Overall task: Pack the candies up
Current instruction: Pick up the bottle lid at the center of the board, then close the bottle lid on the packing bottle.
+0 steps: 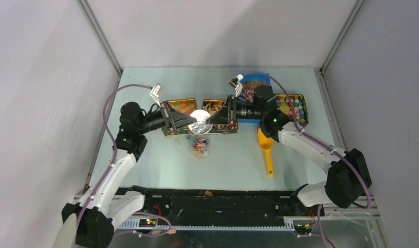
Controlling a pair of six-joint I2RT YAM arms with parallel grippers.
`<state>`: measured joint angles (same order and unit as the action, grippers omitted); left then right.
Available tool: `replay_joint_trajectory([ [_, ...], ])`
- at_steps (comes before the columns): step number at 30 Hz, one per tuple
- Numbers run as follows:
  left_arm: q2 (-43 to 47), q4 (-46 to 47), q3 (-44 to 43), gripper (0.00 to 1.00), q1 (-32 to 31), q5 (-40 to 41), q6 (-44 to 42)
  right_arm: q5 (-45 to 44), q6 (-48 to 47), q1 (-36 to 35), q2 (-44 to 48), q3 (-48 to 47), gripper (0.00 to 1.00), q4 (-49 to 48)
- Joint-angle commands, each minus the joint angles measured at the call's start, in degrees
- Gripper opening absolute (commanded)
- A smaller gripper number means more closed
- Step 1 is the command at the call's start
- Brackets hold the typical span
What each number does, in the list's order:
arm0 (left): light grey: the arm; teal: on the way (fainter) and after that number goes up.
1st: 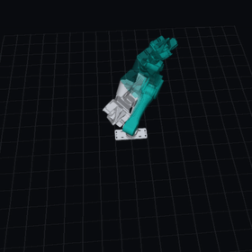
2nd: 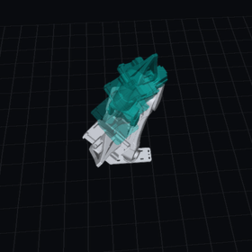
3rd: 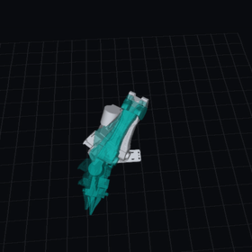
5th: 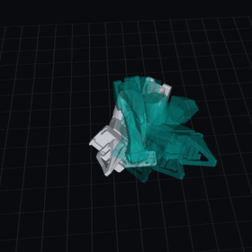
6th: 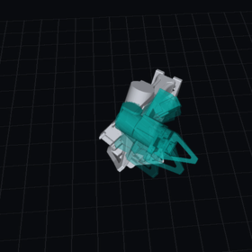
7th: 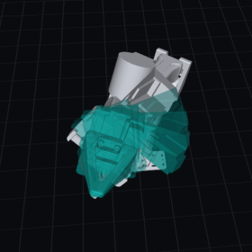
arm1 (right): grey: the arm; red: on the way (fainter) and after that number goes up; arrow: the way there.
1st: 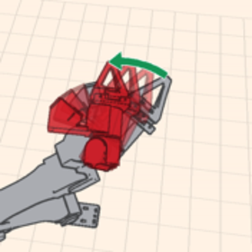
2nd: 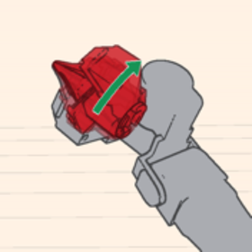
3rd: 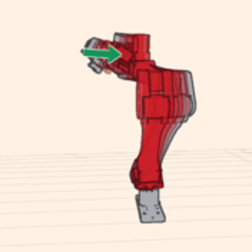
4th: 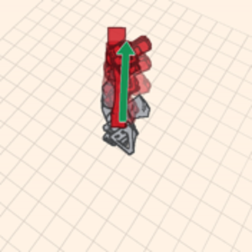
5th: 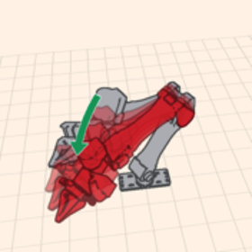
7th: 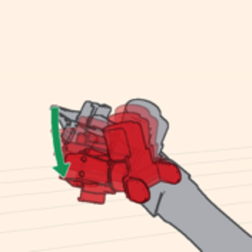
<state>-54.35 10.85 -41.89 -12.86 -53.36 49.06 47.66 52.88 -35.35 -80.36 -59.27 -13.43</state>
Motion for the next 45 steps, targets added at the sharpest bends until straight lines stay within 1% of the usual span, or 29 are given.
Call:
replay_joint_trajectory([
  [1, -0.9, 1.8, -0.2, 0.18, 0.5, -2.1, -0.2, 2.1, 0.5, -1.1, 1.0, -1.1, 0.02, -4.7],
  [2, -1.1, 1.7, -0.3, 0.19, 0.6, -2.1, -0.2, 2.1, -0.1, -1.2, 1.2, -1.1, 0.00, -3.8],
  [4, -1.5, 1.7, -0.4, 0.29, 0.5, -2.4, -0.2, 1.9, -1.2, -1.4, 1.5, -1.1, 0.00, -2.4],
  [5, -1.8, 1.5, -0.5, 0.46, 0.6, -2.4, -0.5, 1.7, -1.6, -1.4, 1.7, -1.1, 0.00, -2.0],
  [6, -1.9, 0.8, -0.7, 0.55, 0.7, -2.2, -0.7, 1.7, -2.3, -1.5, 1.7, -1.1, 0.00, -1.2],
  [7, -2.2, -0.2, -1.0, 0.75, 0.7, -2.0, -1.9, 1.5, -2.7, -1.5, 1.9, -1.1, 0.00, -0.8],
  [9, -1.8, -4.8, -2.4, 0.96, 1.0, -0.3, -5.4, 0.8, -4.1, -1.5, 1.9, -1.1, 0.00, 0.5],
  [10, -1.6, -9.5, -3.6, 0.98, 1.3, 2.0, -7.0, 0.6, -5.2, -1.4, 1.9, -1.1, 0.00, 1.7],
  [11, -1.0, -12.1, -4.4, 0.99, 1.3, 3.7, -10.7, 0.2, -6.1, -1.3, 1.6, -1.1, 0.00, 2.1],
  [13, 0.5, -22.0, -6.9, 1.00, 1.8, 10.6, -16.0, -0.1, -7.6, -1.3, 0.9, -1.1, 0.00, 3.3],
  [14, 1.7, -26.1, -8.6, 1.00, 2.0, 17.5, -17.6, -0.3, -8.0, -1.3, 0.6, -1.1, 0.00, 4.0],
  [15, 2.3, -30.5, -9.4, 1.00, 2.0, 21.0, -20.7, -0.5, -8.7, -1.2, -0.1, -1.1, 0.00, 4.4],
  [17, 4.1, -34.8, -11.2, 1.00, 2.0, 32.9, -24.4, -0.9, -9.6, -1.2, -1.6, -1.1, 0.00, 5.4],
  [19, 6.2, -36.4, -12.0, 1.00, 2.0, 37.7, -26.9, -1.0, -10.0, -1.2, -3.2, -1.1, 0.00, 5.8],
  [21, 8.2, -36.3, -11.7, 1.00, 2.1, 39.6, -28.5, -1.1, -9.8, -1.3, -5.3, -1.1, 0.00, 5.5],
  [24, 9.7, -36.4, -10.6, 1.00, 2.1, 40.0, -30.4, -1.0, -8.8, -1.1, -9.4, -1.1, 0.00, 4.2],
  [29, 8.0, -38.8, -9.1, 1.00, 2.1, 38.7, -31.6, -0.4, -4.1, -0.1, -15.4, -1.1, 0.00, 0.4],
  [35, 6.3, -37.9, -5.8, 1.00, 2.0, 37.3, -31.7, 1.7, -0.6, 0.0, -20.1, -1.1, 0.00, -3.4],
  [45, 3.3, -36.8, -3.2, 1.00, 1.8, 36.3, -32.1, 2.5, -1.1, -0.1, -24.0, -1.2, 0.00, -1.0],
])
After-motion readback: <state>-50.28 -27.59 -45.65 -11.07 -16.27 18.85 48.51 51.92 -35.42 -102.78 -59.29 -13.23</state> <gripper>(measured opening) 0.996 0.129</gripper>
